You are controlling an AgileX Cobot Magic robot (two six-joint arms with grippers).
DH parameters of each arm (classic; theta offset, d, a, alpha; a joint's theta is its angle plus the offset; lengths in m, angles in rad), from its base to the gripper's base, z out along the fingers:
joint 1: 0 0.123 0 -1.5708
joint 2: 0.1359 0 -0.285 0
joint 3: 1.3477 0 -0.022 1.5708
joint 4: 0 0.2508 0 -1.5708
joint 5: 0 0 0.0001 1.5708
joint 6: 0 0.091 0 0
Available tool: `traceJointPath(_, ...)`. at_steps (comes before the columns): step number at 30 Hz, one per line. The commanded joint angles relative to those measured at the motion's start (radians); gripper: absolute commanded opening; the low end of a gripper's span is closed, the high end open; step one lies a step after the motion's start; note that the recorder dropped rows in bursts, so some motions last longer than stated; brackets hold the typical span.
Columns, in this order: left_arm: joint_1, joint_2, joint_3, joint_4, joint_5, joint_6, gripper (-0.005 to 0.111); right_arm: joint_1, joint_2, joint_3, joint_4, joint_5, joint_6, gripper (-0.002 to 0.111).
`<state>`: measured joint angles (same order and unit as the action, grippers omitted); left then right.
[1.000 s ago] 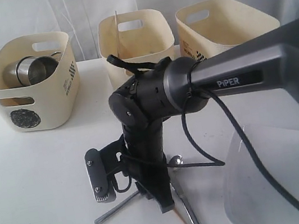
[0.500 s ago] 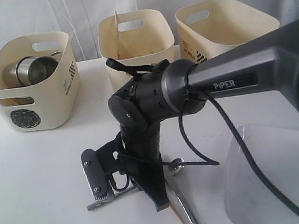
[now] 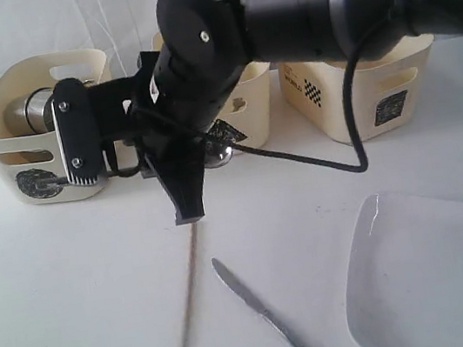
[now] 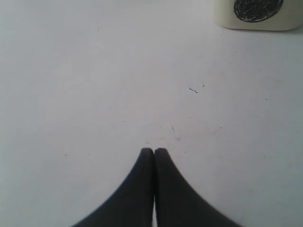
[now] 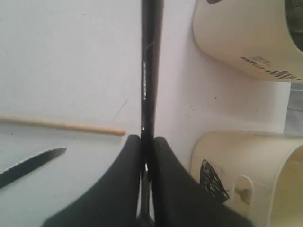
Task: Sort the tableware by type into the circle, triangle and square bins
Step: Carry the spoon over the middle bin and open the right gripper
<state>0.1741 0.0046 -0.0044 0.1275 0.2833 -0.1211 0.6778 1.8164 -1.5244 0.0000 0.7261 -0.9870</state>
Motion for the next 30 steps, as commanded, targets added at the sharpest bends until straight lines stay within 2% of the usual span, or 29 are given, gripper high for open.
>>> traceJointPath(1,-0.006,-0.005,0.004,0.002,-0.001,-0.002,0.000,-0.002,-0.040,-0.002,-0.051,-0.018,0.114,0.000)
traceJointPath(3,-0.006,-0.005,0.004,0.002,-0.001,-0.002,0.000,-0.002,-0.049,-0.002,-0.116,-0.027,0.256,0.000)
traceJointPath(8,-0.006,-0.005,0.004,0.002,-0.001,-0.002,0.000,-0.006,-0.055,-0.002,-0.418,-0.016,0.771,0.000)
traceJointPath(11,-0.006,-0.005,0.004,0.002,-0.001,-0.002,0.000,-0.040,-0.046,-0.001,-0.540,-0.058,1.049,0.000)
traceJointPath(19,-0.006,-0.005,0.004,0.002,-0.001,-0.002,0.000,-0.223,0.058,0.002,-0.554,-0.520,1.685,0.000)
traceJointPath(22,-0.006,-0.005,0.004,0.002,-0.001,-0.002,0.000,-0.275,0.115,0.002,-0.554,-0.671,1.800,0.000)
traceJointPath(27,-0.006,-0.005,0.004,0.002,-0.001,-0.002,0.000,-0.342,0.205,0.002,-0.542,-1.054,1.791,0.000)
traceJointPath(30,-0.006,-0.005,0.004,0.002,-0.001,-0.002,0.000,-0.386,0.269,-0.014,-0.481,-1.289,1.715,0.000)
